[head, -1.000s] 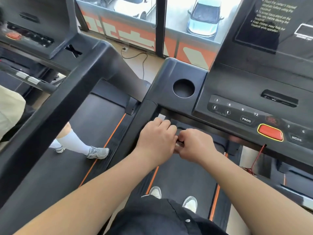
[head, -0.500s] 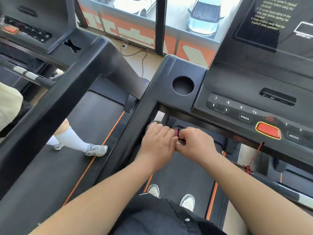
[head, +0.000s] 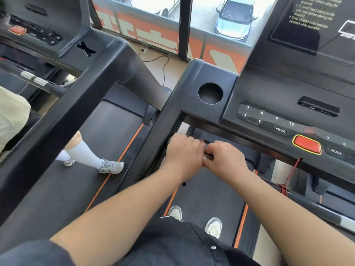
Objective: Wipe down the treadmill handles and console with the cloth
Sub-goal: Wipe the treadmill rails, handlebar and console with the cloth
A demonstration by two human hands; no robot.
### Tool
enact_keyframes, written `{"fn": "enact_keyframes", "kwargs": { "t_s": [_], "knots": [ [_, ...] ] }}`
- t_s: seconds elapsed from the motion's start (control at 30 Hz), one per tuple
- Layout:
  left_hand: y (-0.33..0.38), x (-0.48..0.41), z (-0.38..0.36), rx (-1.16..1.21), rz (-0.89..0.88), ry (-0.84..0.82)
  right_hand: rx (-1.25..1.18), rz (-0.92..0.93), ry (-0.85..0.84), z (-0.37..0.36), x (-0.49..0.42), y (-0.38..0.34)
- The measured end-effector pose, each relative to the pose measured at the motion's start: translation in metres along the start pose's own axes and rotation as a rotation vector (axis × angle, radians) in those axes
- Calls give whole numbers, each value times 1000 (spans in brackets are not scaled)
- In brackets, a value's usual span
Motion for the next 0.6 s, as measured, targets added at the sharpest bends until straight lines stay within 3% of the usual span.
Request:
{"fn": "enact_keyframes", "kwargs": {
  "t_s": [0.07, 0.13, 0.27, 0.33, 0.4, 0.47, 0.53, 0.6],
  "knots": [
    [-4, 41, -21, 142, -6, 246, -6, 28, 3, 0, 1, 2],
    [-13, 53, -35, 158, -17, 330, -3, 66, 3, -1, 2, 4],
    [-9, 15, -14, 69, 31, 230, -8, 88, 18, -1, 2, 5],
    [1, -5, 3, -52, 16, 93, -36, 96, -1, 2, 2, 4],
    [5, -15, 12, -134, 1, -13, -77, 79, -68, 6, 0, 4],
    [0, -18, 9, -163, -1, -17, -96, 29, -150, 12, -4, 5],
    [-5, -13, 5, -56, 44, 169, -153, -24, -215, 21, -9, 7],
    [-18, -1, 19, 329, 299, 419, -243, -43, -225, 30, -13, 6]
  ]
}}
Point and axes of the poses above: each hand's wrist, its own x-axis away from the middle knuckle, its own z-axis out of the back of the hand, y = z × x, the point moved 2 cm from there along -x, towards the middle knuckle, and after that the axes turned 10 degrees about y, right-handed, at the moved point
